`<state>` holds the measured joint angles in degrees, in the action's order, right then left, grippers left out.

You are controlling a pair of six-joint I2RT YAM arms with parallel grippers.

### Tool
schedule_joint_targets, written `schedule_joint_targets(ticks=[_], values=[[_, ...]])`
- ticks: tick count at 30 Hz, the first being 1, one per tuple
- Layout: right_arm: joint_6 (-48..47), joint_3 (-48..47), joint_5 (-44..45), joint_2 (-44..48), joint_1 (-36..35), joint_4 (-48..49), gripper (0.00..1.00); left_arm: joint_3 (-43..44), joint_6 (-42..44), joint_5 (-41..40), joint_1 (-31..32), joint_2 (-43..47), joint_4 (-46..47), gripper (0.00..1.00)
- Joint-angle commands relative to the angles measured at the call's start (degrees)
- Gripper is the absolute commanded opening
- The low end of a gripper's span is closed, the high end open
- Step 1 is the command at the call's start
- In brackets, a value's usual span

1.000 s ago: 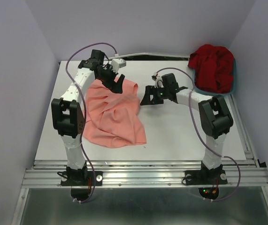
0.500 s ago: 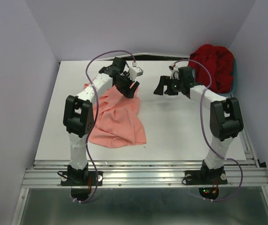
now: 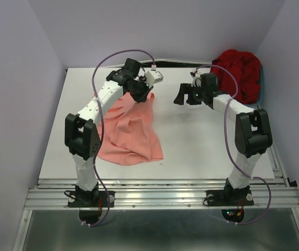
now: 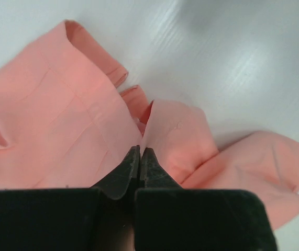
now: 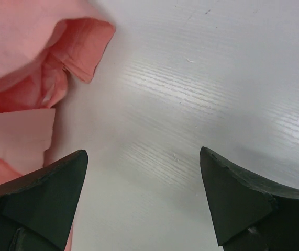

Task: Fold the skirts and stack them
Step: Flatten the skirt out

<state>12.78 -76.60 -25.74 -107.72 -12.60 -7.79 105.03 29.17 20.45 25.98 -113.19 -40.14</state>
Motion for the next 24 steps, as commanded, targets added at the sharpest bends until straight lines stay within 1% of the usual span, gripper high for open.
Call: schedule_joint_targets(ticks=[1, 2, 3, 4, 5, 6, 7, 8, 9, 10, 11, 12, 13, 15, 16, 18, 20, 21, 23, 24], values=[[-2.93, -5.05, 2.35, 1.29, 0.3, 0.76, 0.92, 1.24, 12.27, 10.57, 3.36, 19.36, -2.04, 0.0], [-3.89, -5.75, 2.71, 1.29, 0.3, 0.76, 0.92, -1.3, 14.58, 11.45, 3.9, 21.84, -2.74, 0.0], [-4.42, -6.02, 2.88, 1.11, 0.82, 0.67, 0.9, -2.8, 17.3, 13.89, 4.17, 26.91, -3.79, 0.0], [-4.77, -6.19, 2.8, 1.2, 0.82, 0.59, 0.89, -4.56, 19.5, 14.44, 4.26, 29.49, -4.41, 0.0], [-5.3, -6.46, 2.54, 1.02, 0.82, 0.32, 0.87, -9.01, 22.31, 14.27, 4.26, 32.3, -4.51, 0.0], [-6.17, -6.72, 1.23, 0.67, 0.82, -0.11, 0.83, -14.19, 23.38, 12.88, 4.26, 37.72, -3.99, 0.0], [-6.44, -6.9, 0.17, 0.67, 0.82, -0.38, 0.81, -14.24, 24.52, 12.25, 4.26, 40.21, -3.98, 0.0], [-6.36, -7.42, -0.88, 0.06, 0.82, -0.82, 0.79, -19.46, 25.66, 10.07, 4.17, 42.93, -2.94, 0.0], [-6.27, -7.77, -3.59, -0.47, 0.82, -1.0, 0.78, -22.21, 25.15, 8.66, 4.17, 47.92, -1.62, 0.0], [-6.18, -8.13, -5.71, -0.91, 0.82, -1.26, 0.76, -24.5, 24.37, 7.25, 4.17, 50.06, -0.13, 0.0], [-5.05, -8.39, -7.9, -1.69, 0.82, -1.78, 0.75, -28.88, 22.18, 4.28, 4.17, 52.08, 3.28, 0.0], [-4.43, -8.39, -9.93, -1.88, 0.82, -1.7, 0.75, -30.83, 21.03, 2.95, 4.17, 53.76, 4.97, 0.0], [-4.08, -7.7, -13.95, -1.7, 0.82, -1.53, 0.75, -33.64, 19.8, 1.71, 4.17, 56.21, 8.12, 0.0], [-4.16, -5.51, -17.23, -0.13, 0.3, -0.57, 0.76, -34.8, 17.86, 0.56, 3.56, 57.11, 10.07, 0.0], [-4.42, -1.49, -17.07, 1.19, 0.3, 0.49, 0.77, -34.98, 15.85, 0.91, 2.95, 56.76, 11.3, 0.0], [-6.44, 2.23, -15.06, 4.0, 0.3, 1.64, 0.78, -35.07, 14.61, 1.88, 1.63, 55.89, 12.45, 0.0], [-8.63, 5.13, -12.94, 7.16, 0.3, -0.11, 0.77, -34.81, 13.64, 1.35, 1.36, 53.61, 13.85, 0.0], [-11.08, 7.14, -12.33, 9.44, 0.3, -1.6, 0.78, -34.46, 12.5, 1.09, 1.18, 51.07, 14.99, 0.0], [-12.16, 8.56, -11.97, 11.56, 0.3, -2.75, 0.78, -32.27, 11.53, 1.35, 0.48, 47.73, 15.7, 0.0], [-15.81, 9.01, -11.88, 12.35, 0.3, -4.23, 0.78, -31.04, 10.66, 2.65, -0.22, 45.88, 16.23, 0.0]])
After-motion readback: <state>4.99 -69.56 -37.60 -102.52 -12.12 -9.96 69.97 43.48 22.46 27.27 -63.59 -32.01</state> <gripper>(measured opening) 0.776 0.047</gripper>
